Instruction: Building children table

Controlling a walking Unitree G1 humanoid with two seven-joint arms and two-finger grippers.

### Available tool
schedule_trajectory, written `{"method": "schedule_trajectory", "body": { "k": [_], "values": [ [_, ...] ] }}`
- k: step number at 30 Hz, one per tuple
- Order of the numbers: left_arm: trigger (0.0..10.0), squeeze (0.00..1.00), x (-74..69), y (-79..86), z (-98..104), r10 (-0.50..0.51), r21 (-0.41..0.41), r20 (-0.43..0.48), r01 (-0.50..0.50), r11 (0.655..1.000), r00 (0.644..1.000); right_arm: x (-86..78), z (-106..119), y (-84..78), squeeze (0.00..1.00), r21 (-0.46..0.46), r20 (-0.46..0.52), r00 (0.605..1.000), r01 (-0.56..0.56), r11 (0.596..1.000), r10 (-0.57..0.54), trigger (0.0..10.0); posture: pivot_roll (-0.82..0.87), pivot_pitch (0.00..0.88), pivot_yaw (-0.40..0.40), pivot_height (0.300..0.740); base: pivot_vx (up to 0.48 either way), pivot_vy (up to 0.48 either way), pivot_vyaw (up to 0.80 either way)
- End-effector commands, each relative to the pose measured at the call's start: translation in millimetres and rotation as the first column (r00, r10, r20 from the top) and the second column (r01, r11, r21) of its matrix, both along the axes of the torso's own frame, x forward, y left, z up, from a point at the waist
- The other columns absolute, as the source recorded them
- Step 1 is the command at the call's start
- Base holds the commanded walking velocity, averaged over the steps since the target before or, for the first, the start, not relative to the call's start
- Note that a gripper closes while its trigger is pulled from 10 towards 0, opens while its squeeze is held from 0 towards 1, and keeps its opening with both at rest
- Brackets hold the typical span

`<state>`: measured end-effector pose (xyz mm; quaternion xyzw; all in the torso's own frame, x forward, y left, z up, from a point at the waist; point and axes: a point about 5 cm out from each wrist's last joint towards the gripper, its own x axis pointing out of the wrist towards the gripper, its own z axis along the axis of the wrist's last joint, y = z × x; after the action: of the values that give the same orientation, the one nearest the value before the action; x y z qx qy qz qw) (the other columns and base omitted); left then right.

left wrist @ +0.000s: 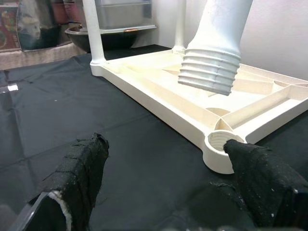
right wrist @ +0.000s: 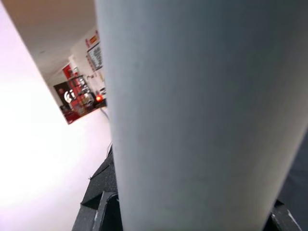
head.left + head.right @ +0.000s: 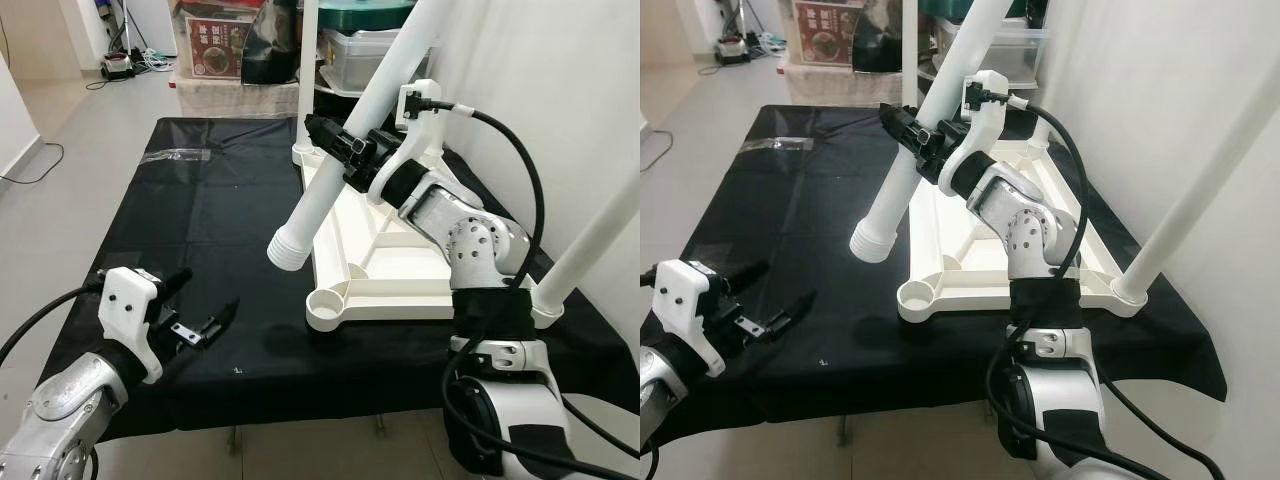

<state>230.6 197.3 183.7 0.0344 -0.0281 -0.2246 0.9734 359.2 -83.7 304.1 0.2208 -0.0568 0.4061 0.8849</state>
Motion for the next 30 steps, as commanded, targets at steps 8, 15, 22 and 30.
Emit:
{"method": "schedule_trajectory", "body": {
  "k": [8,15,22,30],
  "values": [
    [10.0,0.00,15.8,-13.8,8.3,-0.144,0.028,0.024,0.143,0.989,0.989,-25.7,9.6,34.9,0.00,-0.016,0.121,0.965,-0.233,0.972,0.233,10.0,0.07,0.000,-0.049,0.740,0.000,0.000,0.00],
    [10.0,0.00,29.4,-21.5,14.0,-0.178,0.007,0.050,0.178,0.984,0.983,-42.1,4.1,49.8,0.00,-0.056,0.153,0.930,-0.330,0.942,0.335,10.0,0.05,0.000,-0.037,0.740,0.000,0.000,0.00],
    [10.0,0.00,34.6,-28.1,11.7,-0.198,0.021,0.049,0.197,0.980,0.979,-45.9,-1.5,55.8,0.00,-0.078,0.148,0.923,-0.348,0.934,0.356,10.0,0.05,0.000,-0.036,0.740,0.000,0.000,0.00],
    [0.0,0.00,31.5,-28.9,1.0,-0.218,0.063,0.024,0.216,0.974,0.976,-47.7,-5.4,57.6,0.00,-0.094,0.147,0.923,-0.344,0.934,0.355,10.0,0.05,0.000,-0.038,0.740,0.000,0.000,0.00]
  ]
}}
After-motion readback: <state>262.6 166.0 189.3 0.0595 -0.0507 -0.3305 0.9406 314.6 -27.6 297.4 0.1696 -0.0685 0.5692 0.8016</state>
